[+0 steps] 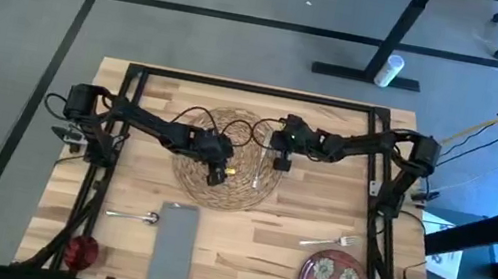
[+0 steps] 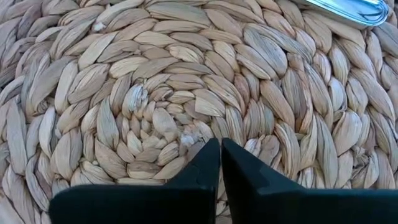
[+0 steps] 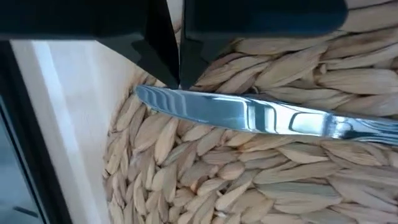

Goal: Set table place
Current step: Move the brown placemat to the center of the table

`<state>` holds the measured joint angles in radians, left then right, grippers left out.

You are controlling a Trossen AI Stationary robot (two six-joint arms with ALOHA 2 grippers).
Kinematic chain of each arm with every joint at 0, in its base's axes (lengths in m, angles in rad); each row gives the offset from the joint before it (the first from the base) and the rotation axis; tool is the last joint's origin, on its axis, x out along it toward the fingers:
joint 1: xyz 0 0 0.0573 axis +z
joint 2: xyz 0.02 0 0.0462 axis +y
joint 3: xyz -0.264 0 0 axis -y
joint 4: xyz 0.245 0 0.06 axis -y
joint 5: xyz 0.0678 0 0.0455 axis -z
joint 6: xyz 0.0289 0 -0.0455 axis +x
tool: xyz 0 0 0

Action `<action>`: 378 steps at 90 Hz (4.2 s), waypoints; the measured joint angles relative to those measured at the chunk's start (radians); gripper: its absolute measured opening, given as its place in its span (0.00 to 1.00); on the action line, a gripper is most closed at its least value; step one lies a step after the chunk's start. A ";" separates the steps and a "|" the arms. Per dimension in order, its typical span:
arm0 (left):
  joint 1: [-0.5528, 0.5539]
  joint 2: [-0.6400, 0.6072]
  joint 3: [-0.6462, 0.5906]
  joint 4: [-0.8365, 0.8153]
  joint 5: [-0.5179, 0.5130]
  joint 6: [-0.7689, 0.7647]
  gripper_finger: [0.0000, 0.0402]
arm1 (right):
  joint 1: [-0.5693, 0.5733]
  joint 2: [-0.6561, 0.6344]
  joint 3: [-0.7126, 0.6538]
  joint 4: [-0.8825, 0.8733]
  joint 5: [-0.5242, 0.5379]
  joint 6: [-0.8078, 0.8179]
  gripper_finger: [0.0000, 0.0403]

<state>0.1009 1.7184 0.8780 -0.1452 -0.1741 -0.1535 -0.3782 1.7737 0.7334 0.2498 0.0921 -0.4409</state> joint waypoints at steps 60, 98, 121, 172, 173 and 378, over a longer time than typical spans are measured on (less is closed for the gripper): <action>0.000 0.000 0.000 -0.001 0.015 0.004 0.00 | -0.009 0.056 0.002 0.108 -0.040 0.036 0.00; 0.000 0.000 0.000 -0.002 0.015 0.009 0.00 | -0.008 0.059 0.004 0.135 -0.044 0.052 0.00; 0.000 0.000 0.000 -0.001 0.016 0.011 0.00 | -0.008 0.059 0.035 0.135 -0.058 0.052 0.00; -0.024 -0.035 0.001 -0.026 0.014 0.040 0.00 | 0.029 0.055 0.039 0.091 -0.069 0.026 0.00; -0.025 -0.038 0.001 -0.031 0.013 0.042 0.00 | 0.032 0.053 0.039 0.088 -0.069 0.021 0.00; -0.726 -0.208 0.172 -0.926 0.177 -0.401 0.00 | 0.230 -0.181 -0.062 -0.409 -0.099 0.014 0.00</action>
<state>-0.6250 1.5108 1.0503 -1.0715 0.0030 -0.5549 -0.1482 1.5929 0.6716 -0.1590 -0.0066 -0.4274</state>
